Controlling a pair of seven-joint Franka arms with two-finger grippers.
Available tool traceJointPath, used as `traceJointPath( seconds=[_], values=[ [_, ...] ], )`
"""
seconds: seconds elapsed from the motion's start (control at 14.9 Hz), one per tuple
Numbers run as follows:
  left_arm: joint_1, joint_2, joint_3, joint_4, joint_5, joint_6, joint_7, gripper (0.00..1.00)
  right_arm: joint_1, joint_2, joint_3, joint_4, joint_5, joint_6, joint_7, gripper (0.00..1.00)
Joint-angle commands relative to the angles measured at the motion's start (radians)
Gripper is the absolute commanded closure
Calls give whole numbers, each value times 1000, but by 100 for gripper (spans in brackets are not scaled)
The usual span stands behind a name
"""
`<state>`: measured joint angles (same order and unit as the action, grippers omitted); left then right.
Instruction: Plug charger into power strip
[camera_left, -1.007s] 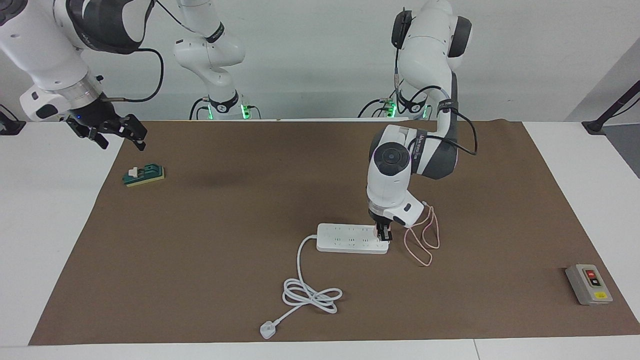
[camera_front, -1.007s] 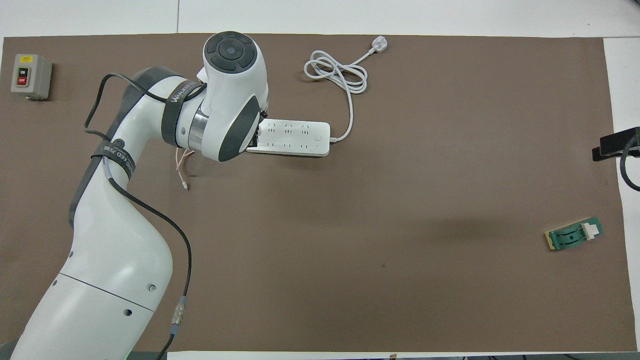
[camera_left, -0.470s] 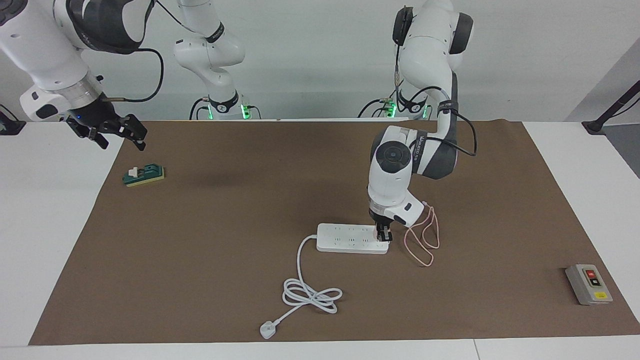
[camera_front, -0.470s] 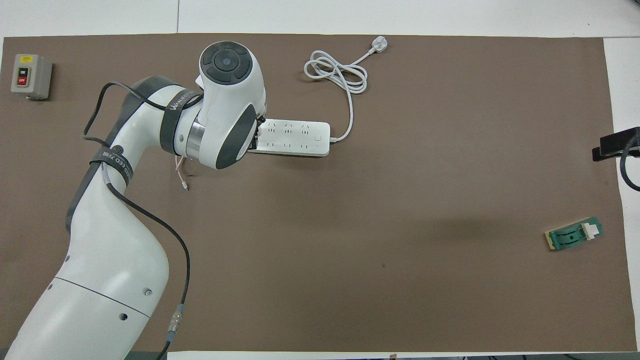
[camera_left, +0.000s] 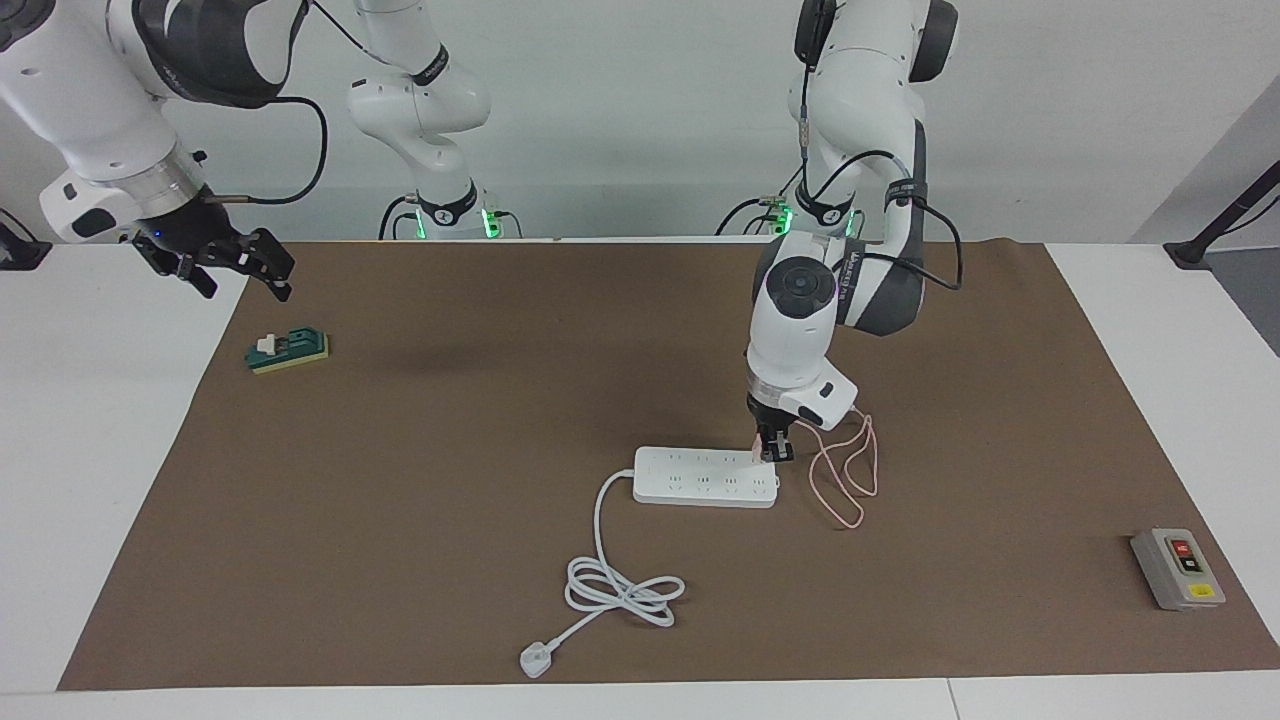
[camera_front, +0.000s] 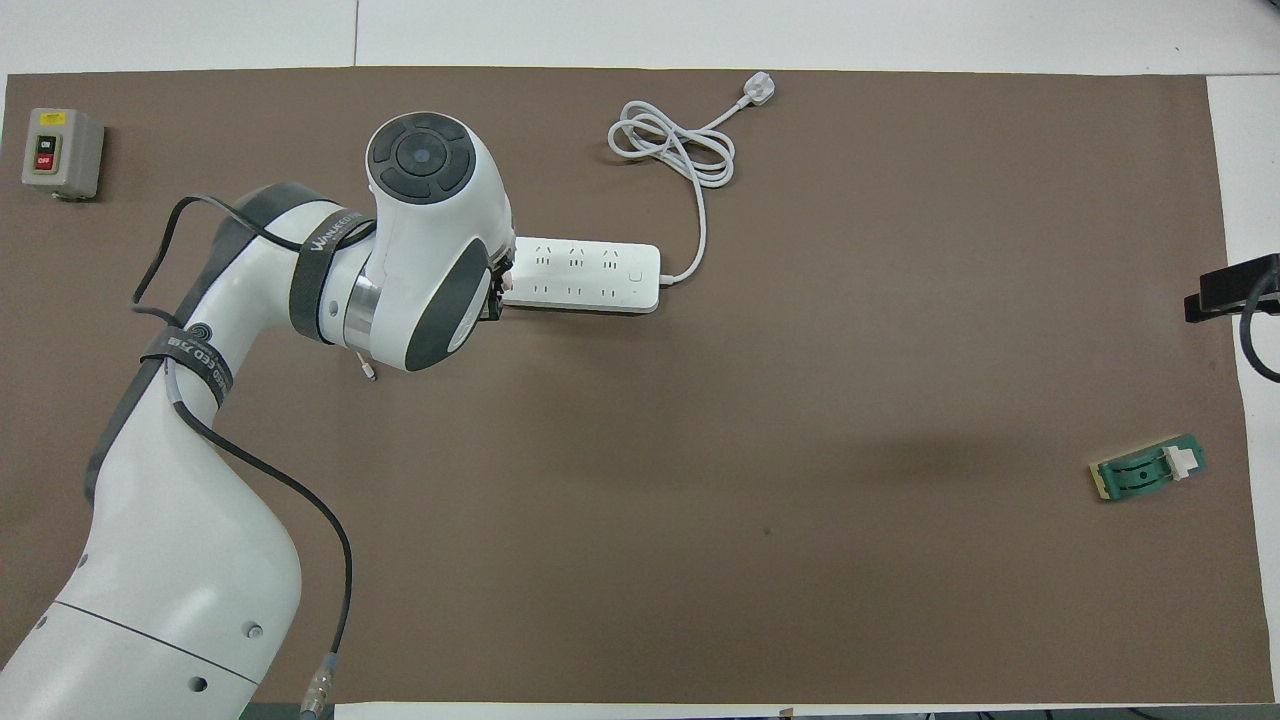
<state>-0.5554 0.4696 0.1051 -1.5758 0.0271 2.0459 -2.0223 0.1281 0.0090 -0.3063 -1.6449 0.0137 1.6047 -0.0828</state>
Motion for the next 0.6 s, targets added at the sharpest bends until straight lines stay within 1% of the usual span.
traceJointPath(
  seconds=[0.0, 0.27, 0.54],
  values=[
    [-11, -29, 8, -46, 24, 30, -13, 100, -5, -14, 6, -7, 5, -17, 12, 0],
    [-11, -17, 8, -44, 24, 66, -12, 100, -5, -14, 6, -7, 5, -17, 12, 0],
    [-11, -14, 8, -44, 24, 66, -12, 100, -5, -14, 6, -7, 5, -17, 12, 0]
  ],
)
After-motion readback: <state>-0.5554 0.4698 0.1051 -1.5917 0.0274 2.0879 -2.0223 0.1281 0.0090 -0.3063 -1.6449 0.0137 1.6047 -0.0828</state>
